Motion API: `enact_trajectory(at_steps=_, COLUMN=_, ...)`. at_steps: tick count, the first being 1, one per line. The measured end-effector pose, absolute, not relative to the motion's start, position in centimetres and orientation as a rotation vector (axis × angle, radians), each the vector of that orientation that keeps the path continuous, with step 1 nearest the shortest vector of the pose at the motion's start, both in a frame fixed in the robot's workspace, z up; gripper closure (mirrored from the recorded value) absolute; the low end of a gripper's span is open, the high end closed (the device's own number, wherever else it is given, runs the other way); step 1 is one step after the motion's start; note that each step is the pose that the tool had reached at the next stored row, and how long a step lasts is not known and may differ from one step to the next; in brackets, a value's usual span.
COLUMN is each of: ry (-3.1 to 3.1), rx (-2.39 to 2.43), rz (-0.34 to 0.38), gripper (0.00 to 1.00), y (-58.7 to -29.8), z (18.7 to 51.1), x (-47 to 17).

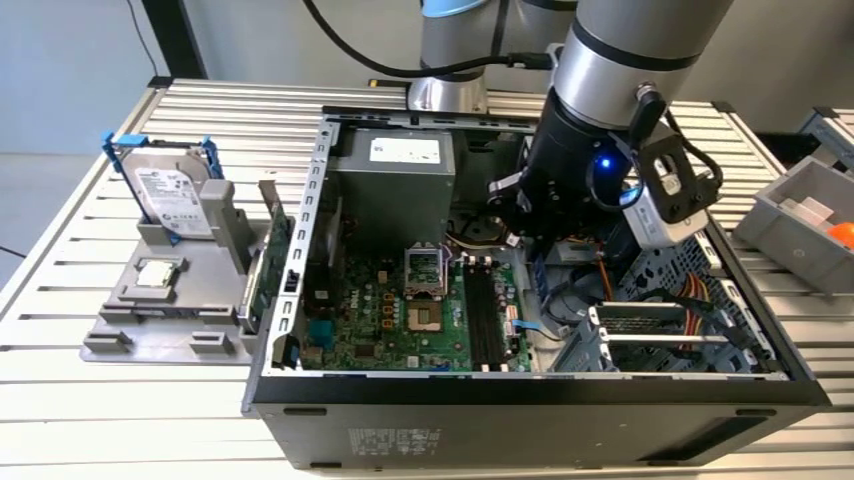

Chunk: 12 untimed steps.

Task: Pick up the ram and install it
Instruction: 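Insert the ram into the slot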

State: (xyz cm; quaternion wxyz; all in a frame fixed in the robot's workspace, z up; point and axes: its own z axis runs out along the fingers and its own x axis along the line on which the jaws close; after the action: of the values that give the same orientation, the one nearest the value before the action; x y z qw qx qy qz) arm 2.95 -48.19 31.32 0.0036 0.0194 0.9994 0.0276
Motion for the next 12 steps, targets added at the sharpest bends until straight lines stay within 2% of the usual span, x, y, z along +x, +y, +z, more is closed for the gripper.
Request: enact_trajectory(at_steps=12, ry=3.133, rx=0.061, rz=0.086, gripper=1.0, y=-48.2, z=29.7, x=2.8)
